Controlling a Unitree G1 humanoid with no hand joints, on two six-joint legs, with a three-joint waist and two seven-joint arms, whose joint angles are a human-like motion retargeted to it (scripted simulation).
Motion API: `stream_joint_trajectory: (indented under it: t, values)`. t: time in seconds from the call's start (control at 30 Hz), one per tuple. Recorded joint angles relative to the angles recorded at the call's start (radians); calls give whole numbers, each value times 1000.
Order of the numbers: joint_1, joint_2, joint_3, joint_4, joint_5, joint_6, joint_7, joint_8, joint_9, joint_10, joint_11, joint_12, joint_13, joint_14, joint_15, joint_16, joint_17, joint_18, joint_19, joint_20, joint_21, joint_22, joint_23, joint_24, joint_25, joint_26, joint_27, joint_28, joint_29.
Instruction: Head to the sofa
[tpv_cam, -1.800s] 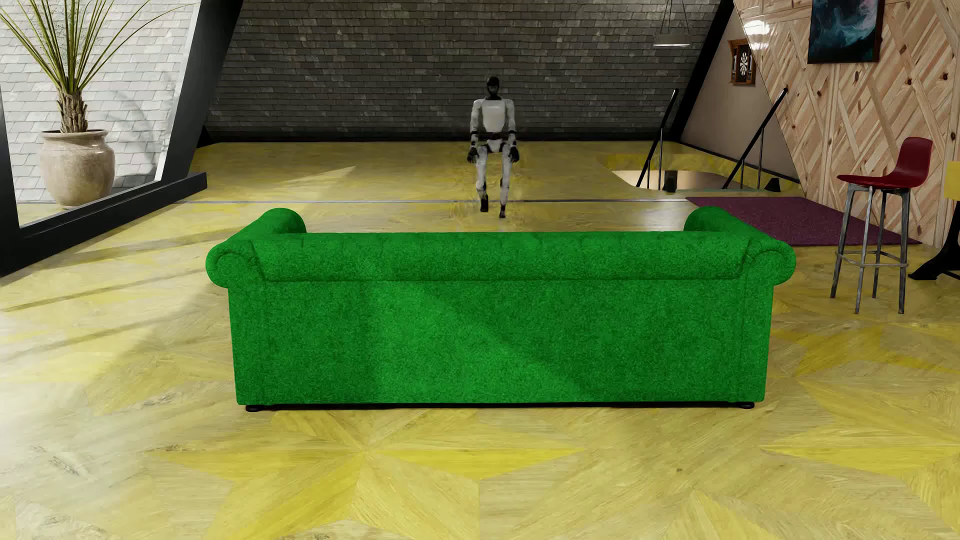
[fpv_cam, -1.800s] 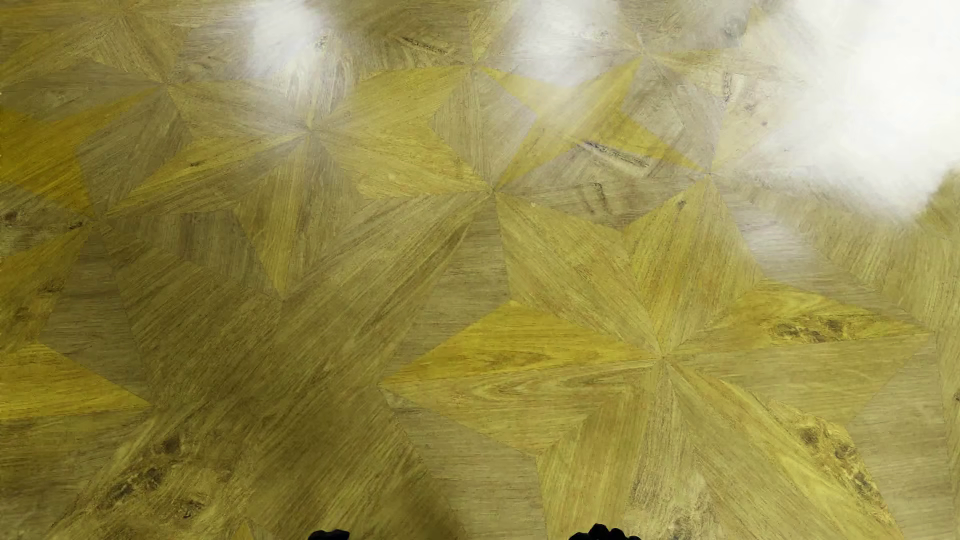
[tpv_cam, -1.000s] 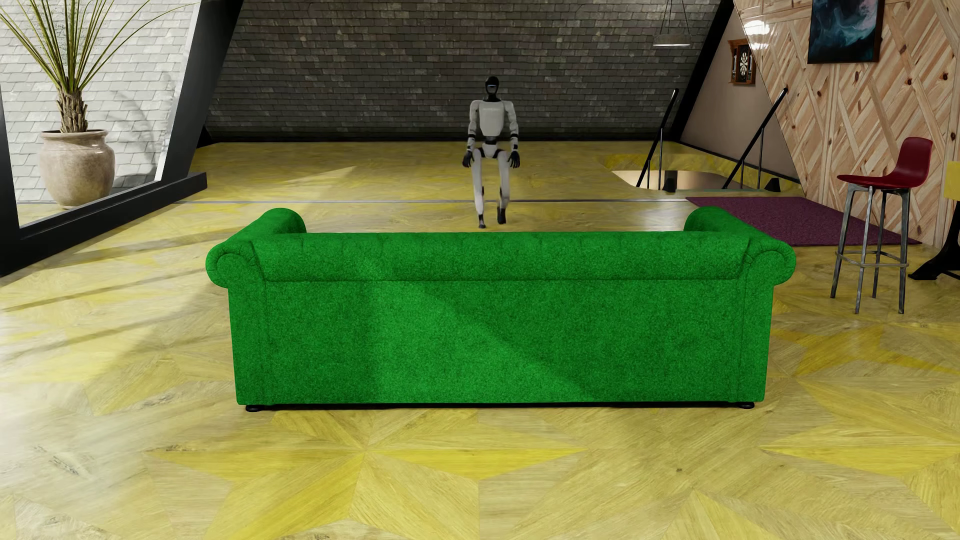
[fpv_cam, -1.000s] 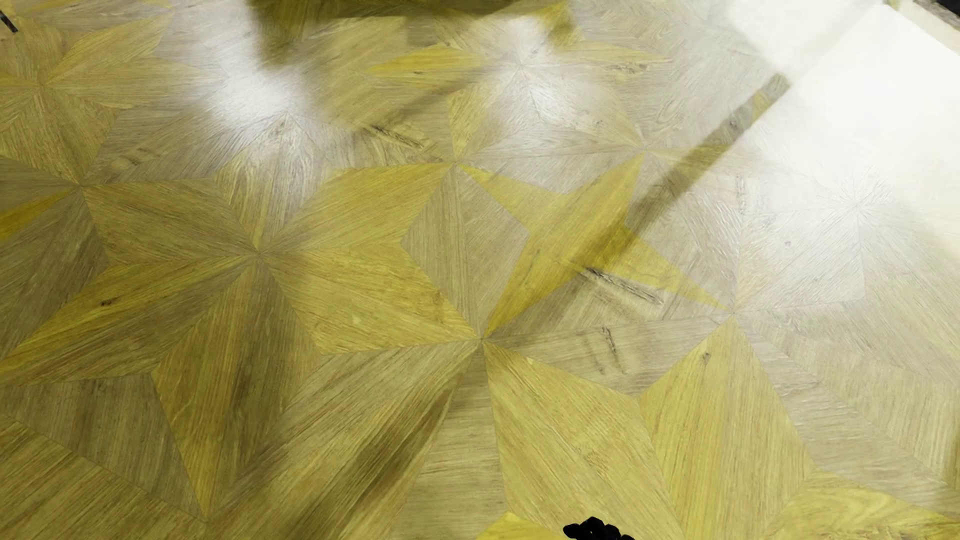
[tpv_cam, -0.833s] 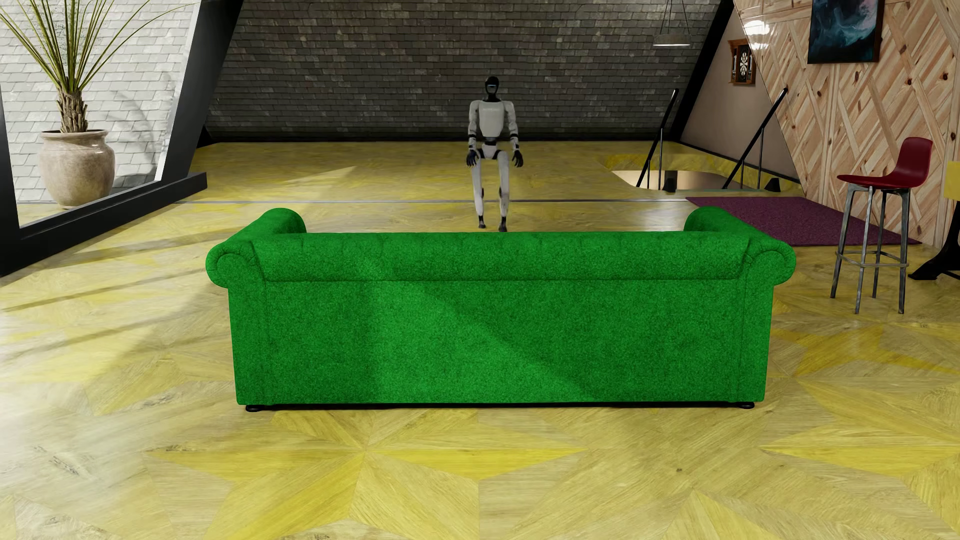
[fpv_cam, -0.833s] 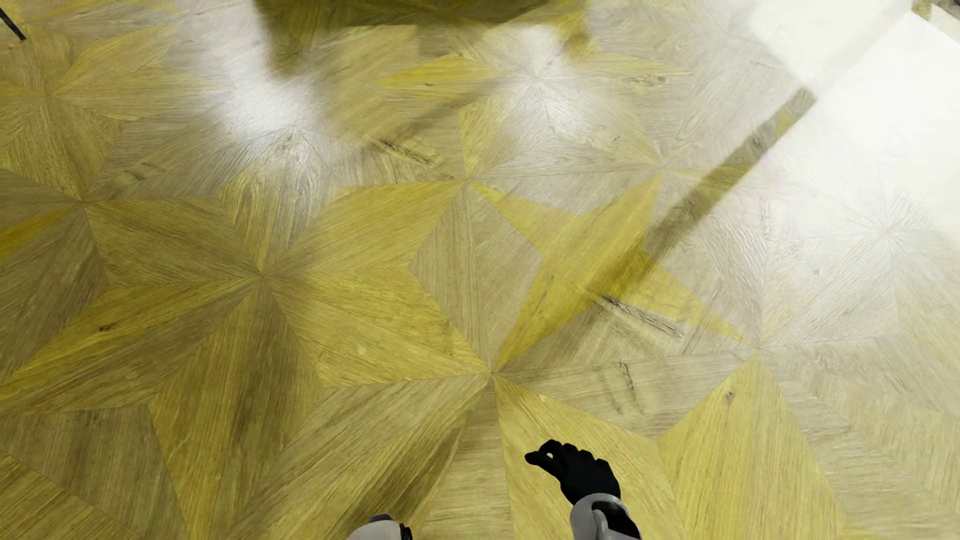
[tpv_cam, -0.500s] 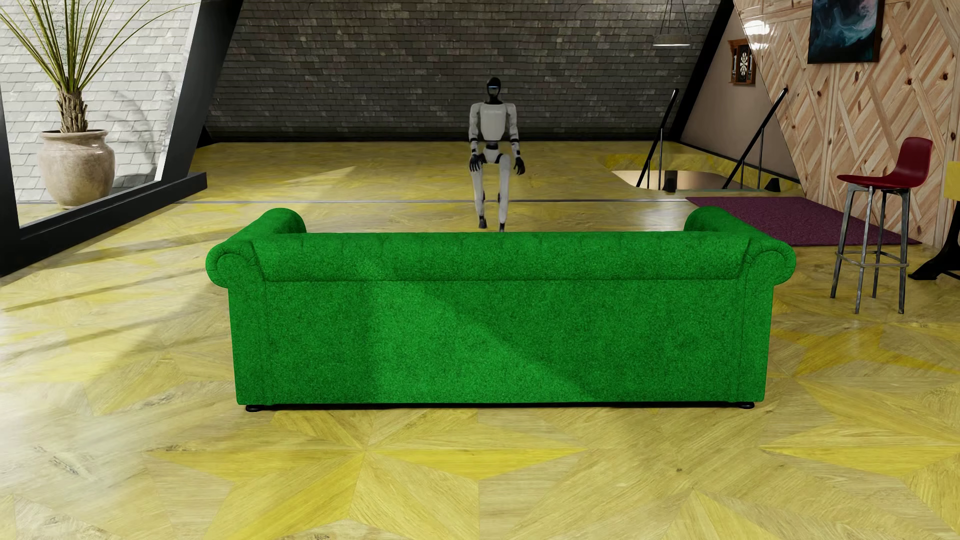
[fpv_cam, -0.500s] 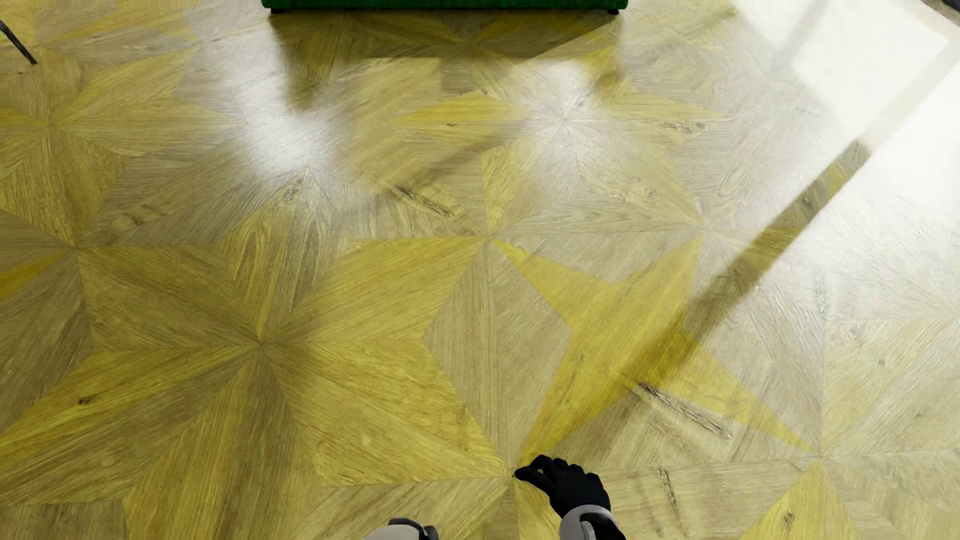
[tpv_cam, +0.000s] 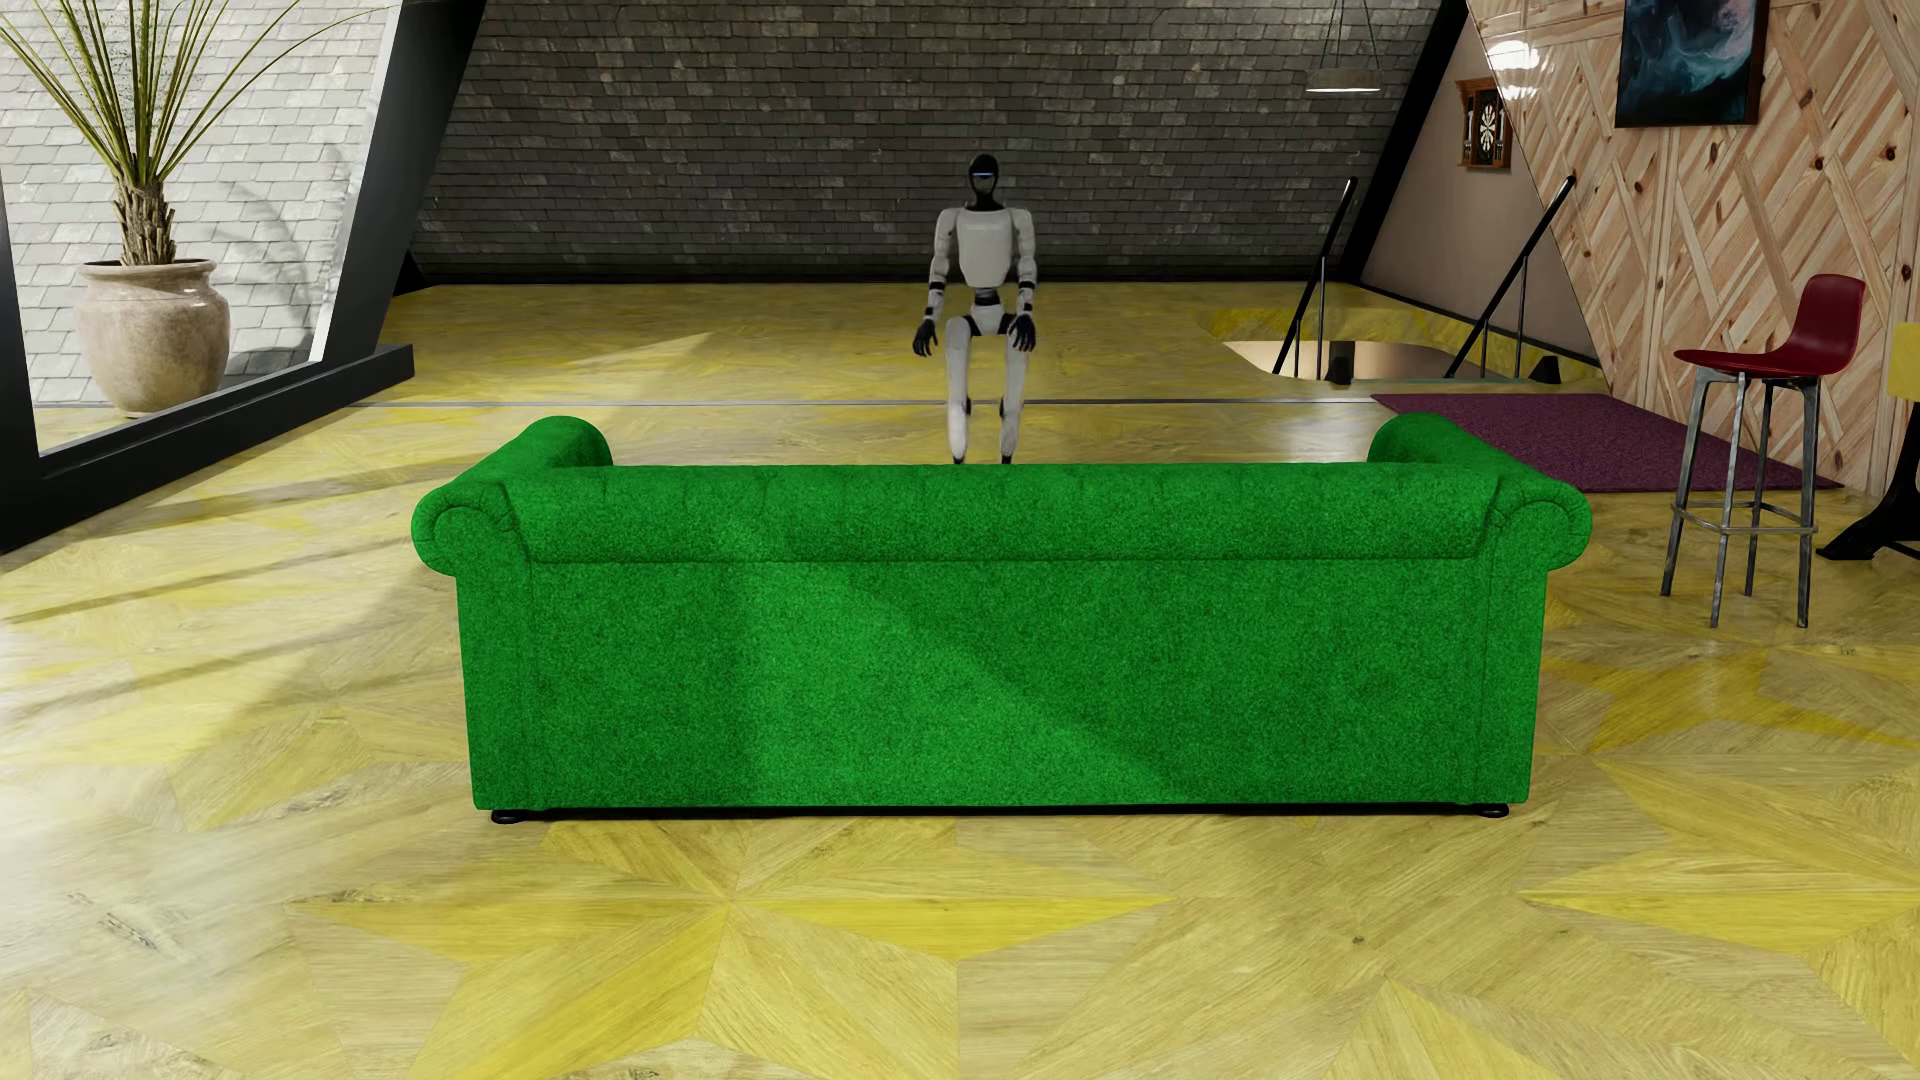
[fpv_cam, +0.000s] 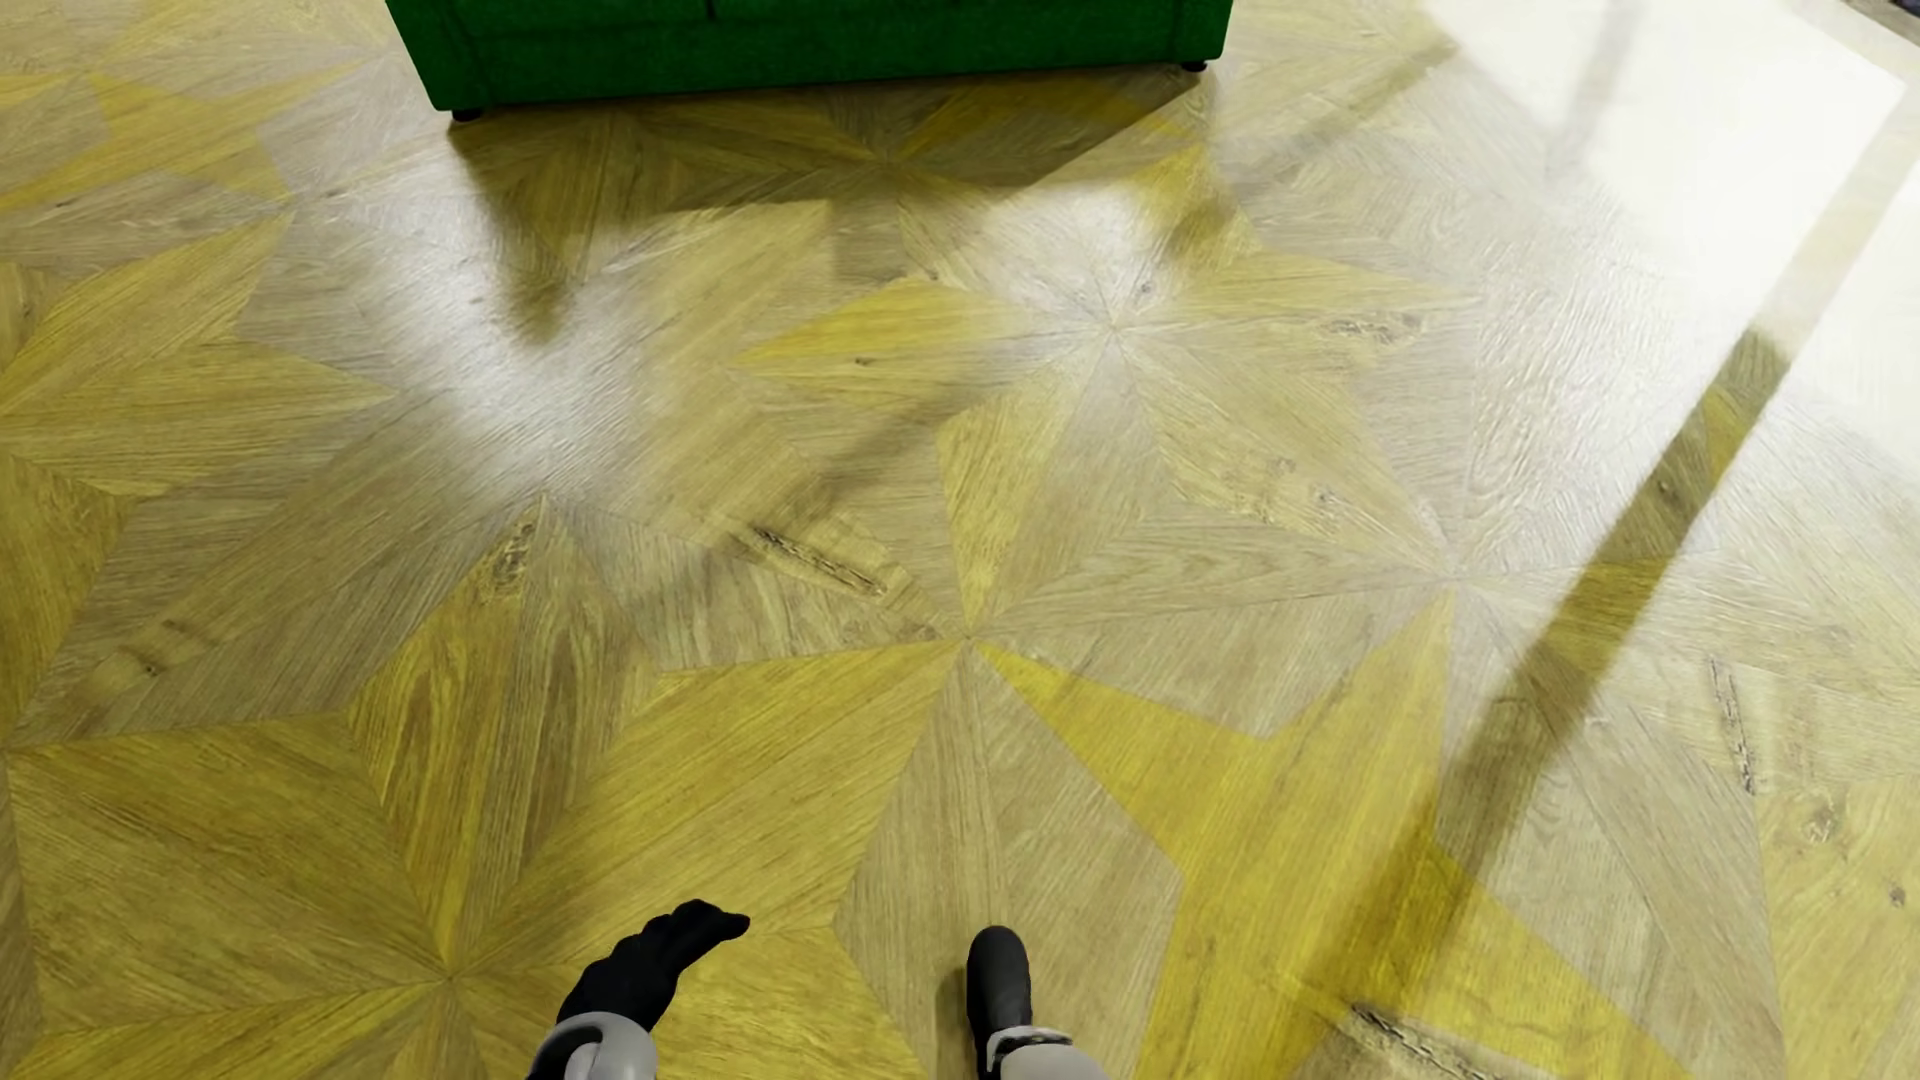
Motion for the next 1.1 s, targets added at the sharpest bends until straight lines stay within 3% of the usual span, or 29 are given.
stream_joint_trajectory:
  t: [0.07,0.13,0.2,0.23,0.27,0.33,0.37,0.4,0.47,0.57,0.63,0.7,0.77,0.8,0.83,0.9,0.93,1.0,1.03,1.07,1.1]
  values:
    - [72,6,-16,-2,10,6,-23,-8,-4,-4,-88,-11,12,-16,-4,5,-1,-4,29,-28,9,-2,26,3,-25,18,-14,-8,-1]
    - [135,-5,-30,16,44,19,-45,9,-10,42,46,5,17,4,87,13,9,-4,-66,-55,12,0,61,28,-51,84,-19,-4,0]
    - [159,38,-36,66,73,48,-49,-20,-19,155,127,52,13,129,142,17,42,-47,-40,-55,-21,27,108,32,-55,145,0,-4,-4]
    - [128,63,-36,100,97,67,-52,-36,-21,272,155,79,2,245,109,16,63,-83,-68,-39,-40,50,130,18,-53,162,10,-17,-6]
    - [62,97,-36,139,119,85,-57,-54,-19,431,165,102,-14,371,73,18,81,-137,-78,-25,-51,75,144,2,-55,170,13,-42,-6]
    - [-115,167,-34,237,158,121,-64,-93,-12,745,161,128,-53,611,7,51,106,-292,-85,-58,-51,100,140,4,-69,146,-7,-123,-9]
    - [-205,205,-29,271,177,139,-70,-103,-8,852,153,142,-80,624,-21,84,113,-300,-91,-95,-48,88,132,20,-78,112,-24,-159,-10]
    - [-293,237,-23,294,197,154,-77,-110,-3,925,156,162,-105,551,-51,109,116,-304,-97,-121,-41,56,127,36,-83,90,-47,-177,-14]
    - [-436,309,-7,339,233,175,-75,-101,5,939,160,219,-186,386,-113,119,125,-252,-107,-95,-13,-26,133,16,-102,84,-60,-159,-8]
    - [-572,414,22,359,258,185,-75,-63,8,658,162,276,-307,213,-200,79,124,-165,-117,11,47,-97,137,-70,-134,99,-79,-84,0]
    - [-600,491,39,356,260,183,-51,-35,3,340,128,268,-358,218,-238,71,128,-141,-119,17,73,-82,116,-65,-124,112,-98,-73,-1]
    - [-582,572,50,334,257,178,-23,-11,-7,-18,72,251,-386,256,-257,73,131,-184,-117,7,104,-55,90,-34,-104,118,-119,-107,0]
    - [-605,643,58,314,259,170,-47,4,-15,-135,56,242,-392,247,-285,71,139,-263,-111,26,133,-44,73,-20,-83,121,-129,-129,-4]
    - [-608,672,62,299,254,167,-71,9,-20,-115,58,240,-384,273,-297,65,142,-250,-107,38,139,-41,73,-19,-71,121,-126,-125,-5]
    - [-625,708,66,278,244,161,-90,14,-25,-39,67,240,-371,319,-297,54,143,-195,-103,50,141,-35,83,-17,-63,122,-117,-115,-7]
    - [-615,760,74,242,209,139,-83,22,-36,85,116,240,-326,407,-230,27,146,-139,-78,74,127,-10,132,-11,-60,132,-70,-100,-18]
    - [-603,765,79,217,185,122,-74,23,-39,138,175,236,-296,381,-167,12,147,-94,-60,88,112,8,166,-9,-61,139,-39,-97,-24]
    - [-547,688,90,172,123,88,-28,37,-39,182,411,217,-250,302,49,-23,130,-43,69,120,111,36,224,-10,-83,154,1,-98,-3]
    - [-514,610,97,155,87,71,6,44,-37,188,577,229,-246,268,155,-34,104,-27,159,135,141,50,251,-14,-115,129,-4,-82,18]
    - [-477,518,104,140,48,55,40,45,-34,187,737,225,-246,236,268,-44,71,-16,202,142,174,60,260,-12,-148,110,-19,-73,32]
    - [-433,427,107,127,15,41,68,44,-31,176,866,214,-244,207,292,-47,42,-10,191,140,185,67,249,-4,-159,93,-38,-69,38]
